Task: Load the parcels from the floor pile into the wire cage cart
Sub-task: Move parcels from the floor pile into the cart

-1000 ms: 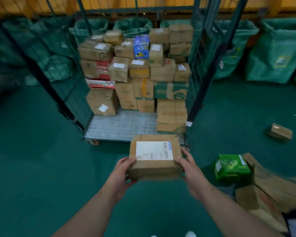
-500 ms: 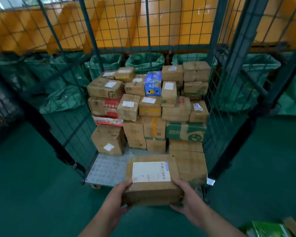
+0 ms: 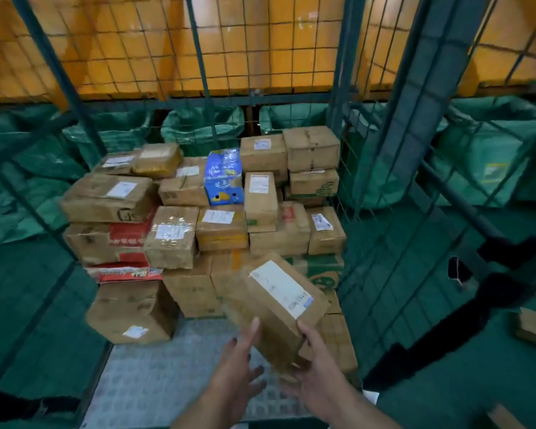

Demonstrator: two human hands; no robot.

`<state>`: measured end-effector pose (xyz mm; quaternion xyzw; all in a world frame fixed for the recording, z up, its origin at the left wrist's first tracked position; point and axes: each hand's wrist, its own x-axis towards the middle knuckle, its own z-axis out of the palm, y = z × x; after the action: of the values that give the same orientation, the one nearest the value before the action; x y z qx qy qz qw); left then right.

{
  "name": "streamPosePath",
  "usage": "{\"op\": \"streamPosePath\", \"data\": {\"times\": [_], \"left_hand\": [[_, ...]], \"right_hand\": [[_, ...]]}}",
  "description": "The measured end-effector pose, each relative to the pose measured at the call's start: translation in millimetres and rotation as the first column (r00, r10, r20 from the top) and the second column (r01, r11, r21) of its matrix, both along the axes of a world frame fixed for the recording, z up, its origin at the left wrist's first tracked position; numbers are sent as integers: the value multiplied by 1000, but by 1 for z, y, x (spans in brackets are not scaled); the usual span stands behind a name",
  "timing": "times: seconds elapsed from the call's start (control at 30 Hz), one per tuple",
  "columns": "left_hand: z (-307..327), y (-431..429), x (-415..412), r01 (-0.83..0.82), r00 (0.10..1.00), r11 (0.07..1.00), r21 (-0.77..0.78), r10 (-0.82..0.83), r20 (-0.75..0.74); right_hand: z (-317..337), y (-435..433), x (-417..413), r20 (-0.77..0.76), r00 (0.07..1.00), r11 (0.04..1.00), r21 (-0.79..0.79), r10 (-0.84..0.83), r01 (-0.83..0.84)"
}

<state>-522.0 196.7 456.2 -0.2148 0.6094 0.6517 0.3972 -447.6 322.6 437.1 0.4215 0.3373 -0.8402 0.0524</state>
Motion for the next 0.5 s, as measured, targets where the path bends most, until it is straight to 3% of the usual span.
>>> {"op": "streamPosePath", "data": {"times": [0.17, 0.27, 0.5], "left_hand": [[-17, 57, -60, 232, 970, 971, 60, -227, -82], [-15, 82, -110, 291, 957, 954, 75, -290, -25], [-37, 135, -197, 475, 879, 875, 92, -476, -15]], "right_hand": [[-18, 8, -62, 30, 981, 982, 12, -191, 191], [-11, 26, -99, 114, 950, 956, 58, -292, 287], [-35, 85, -149, 95, 874, 877, 124, -476, 464]]}}
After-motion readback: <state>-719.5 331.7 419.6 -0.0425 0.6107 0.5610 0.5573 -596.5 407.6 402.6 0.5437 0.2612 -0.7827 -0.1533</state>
